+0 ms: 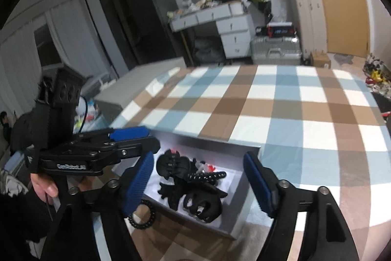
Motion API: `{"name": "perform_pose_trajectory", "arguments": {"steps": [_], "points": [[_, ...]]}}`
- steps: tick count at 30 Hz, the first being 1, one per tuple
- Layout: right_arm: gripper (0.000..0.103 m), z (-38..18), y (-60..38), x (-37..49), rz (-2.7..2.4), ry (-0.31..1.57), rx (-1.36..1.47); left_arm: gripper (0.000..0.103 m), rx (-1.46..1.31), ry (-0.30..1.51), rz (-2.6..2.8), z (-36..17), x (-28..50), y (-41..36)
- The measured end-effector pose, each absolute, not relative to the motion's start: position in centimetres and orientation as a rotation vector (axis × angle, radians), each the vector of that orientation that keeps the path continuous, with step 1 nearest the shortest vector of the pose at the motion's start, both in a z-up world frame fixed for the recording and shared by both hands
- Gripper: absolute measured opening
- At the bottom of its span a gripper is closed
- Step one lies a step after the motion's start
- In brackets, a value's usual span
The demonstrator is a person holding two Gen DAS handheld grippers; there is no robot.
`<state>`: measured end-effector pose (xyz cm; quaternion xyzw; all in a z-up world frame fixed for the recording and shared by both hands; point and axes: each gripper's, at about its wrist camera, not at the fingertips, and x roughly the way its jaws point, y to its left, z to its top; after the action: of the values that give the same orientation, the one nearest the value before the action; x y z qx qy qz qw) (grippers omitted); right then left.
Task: Organize jewelry
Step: 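Withdraw both grippers from the silver box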
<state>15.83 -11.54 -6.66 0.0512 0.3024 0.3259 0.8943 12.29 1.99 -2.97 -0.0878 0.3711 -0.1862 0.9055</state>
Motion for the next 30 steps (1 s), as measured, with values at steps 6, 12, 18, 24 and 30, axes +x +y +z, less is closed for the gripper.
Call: {"name": "perform_pose_trajectory", "arguments": {"steps": [6, 12, 18, 24, 30], "points": [[0.101, -5.2, -13.5, 12.7, 0.653, 0.511, 0.183, 0.083, -0.175, 0.716, -0.272, -2.3, 10.4, 2.6], [0.103, -4.5, -13.7, 9.7, 0.657, 0.444, 0.174, 0.086, -0.101, 0.647, -0.180, -1.8, 8.5, 2.2], [0.103, -5.0, -13.4, 7.1, 0.644, 0.431, 0.152, 0.100, -0.078, 0.581, -0.111, -1.7, 6.6, 2.1], [0.103, -6.5, -12.8, 5.7, 0.577, 0.480, 0.092, 0.102, -0.056, 0.519, 0.003, -2.5, 4.4, 2.1], [0.103, -8.3, -12.1, 5.0, 0.576, 0.558, 0.048, 0.102, -0.062, 0.551, 0.013, -4.2, 3.5, 2.4]]}}
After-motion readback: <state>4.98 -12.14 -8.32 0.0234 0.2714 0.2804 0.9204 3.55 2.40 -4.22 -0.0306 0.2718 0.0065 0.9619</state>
